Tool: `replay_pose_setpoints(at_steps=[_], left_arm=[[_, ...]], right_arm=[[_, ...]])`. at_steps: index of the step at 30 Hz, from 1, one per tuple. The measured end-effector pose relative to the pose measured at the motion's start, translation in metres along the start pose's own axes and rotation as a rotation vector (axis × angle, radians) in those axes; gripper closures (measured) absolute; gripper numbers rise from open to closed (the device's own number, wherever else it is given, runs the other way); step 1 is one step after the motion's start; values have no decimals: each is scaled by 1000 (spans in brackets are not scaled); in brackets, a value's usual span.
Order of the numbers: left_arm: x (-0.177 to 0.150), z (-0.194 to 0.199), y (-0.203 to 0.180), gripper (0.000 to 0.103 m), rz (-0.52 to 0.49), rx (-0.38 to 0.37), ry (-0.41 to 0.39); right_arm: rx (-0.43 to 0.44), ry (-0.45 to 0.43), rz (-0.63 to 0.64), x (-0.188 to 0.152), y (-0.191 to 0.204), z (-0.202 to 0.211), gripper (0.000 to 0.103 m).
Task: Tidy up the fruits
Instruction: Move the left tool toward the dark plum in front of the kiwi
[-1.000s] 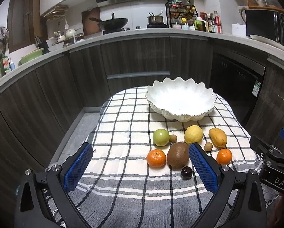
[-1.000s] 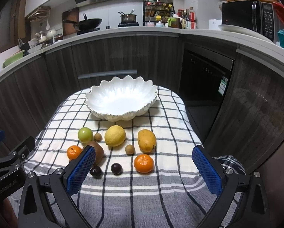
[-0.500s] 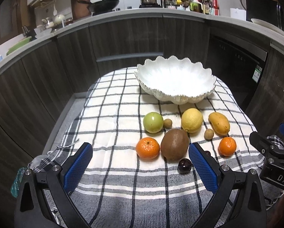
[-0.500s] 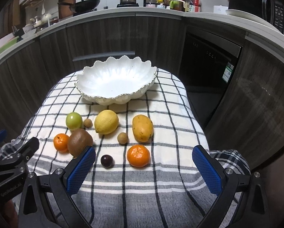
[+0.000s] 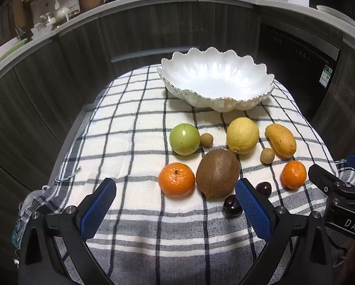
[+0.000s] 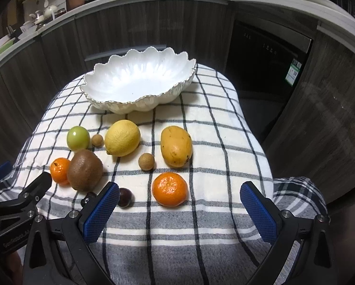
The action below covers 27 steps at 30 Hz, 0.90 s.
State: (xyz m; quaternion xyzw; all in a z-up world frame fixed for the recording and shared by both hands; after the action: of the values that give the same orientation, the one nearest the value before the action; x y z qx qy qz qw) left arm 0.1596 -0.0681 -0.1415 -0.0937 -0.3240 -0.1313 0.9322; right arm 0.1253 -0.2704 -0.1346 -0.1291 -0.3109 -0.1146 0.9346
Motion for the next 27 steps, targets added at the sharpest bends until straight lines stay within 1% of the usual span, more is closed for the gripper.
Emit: replay_pose_setpoints(at_steps=[4, 6, 10, 13, 15, 16, 20, 23, 27], left_arm=[[-9, -7, -8, 2, 19, -32, 40], [-13, -11, -13, 7, 16, -49, 57], [-18, -22, -25, 10, -5, -68, 90], [-20, -27, -31, 12, -12, -72, 97], [-22, -32, -35, 17, -20, -75, 107], [-23, -35, -37, 18, -26, -73, 112], [-29, -47, -45, 30, -47, -76, 143], [-32, -54, -49, 34, -58, -70, 163], [-34, -59, -52, 39, -74, -63, 172]], right_arm=[[4, 14, 2, -2, -4, -2, 3], [0, 17, 3, -2, -6, -3, 3], [-15, 22, 1, -4, -12, -5, 3], [-22, 35, -14, -5, -17, -9, 3], [-21, 50, -32, -8, -20, -14, 3], [-19, 59, -41, -9, -21, -16, 3], [-15, 74, -52, -12, -22, -20, 3], [-16, 75, -51, -14, -23, -21, 3], [-12, 96, -64, -17, -24, -28, 3]])
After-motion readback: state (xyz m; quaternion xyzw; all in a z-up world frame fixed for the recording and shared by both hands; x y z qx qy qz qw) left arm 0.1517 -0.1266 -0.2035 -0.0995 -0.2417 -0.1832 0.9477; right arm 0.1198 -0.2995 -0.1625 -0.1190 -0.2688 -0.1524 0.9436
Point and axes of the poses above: each gripper's, at about its wrist camera, not at the fingertips, and z roughly against the way its jaws point, y to its left, x to its top, the point moved 6 cm from there along -z, roughly the way its jaws point, and after that the axes turned 11 degrees about -x, right-handed, at the moved point
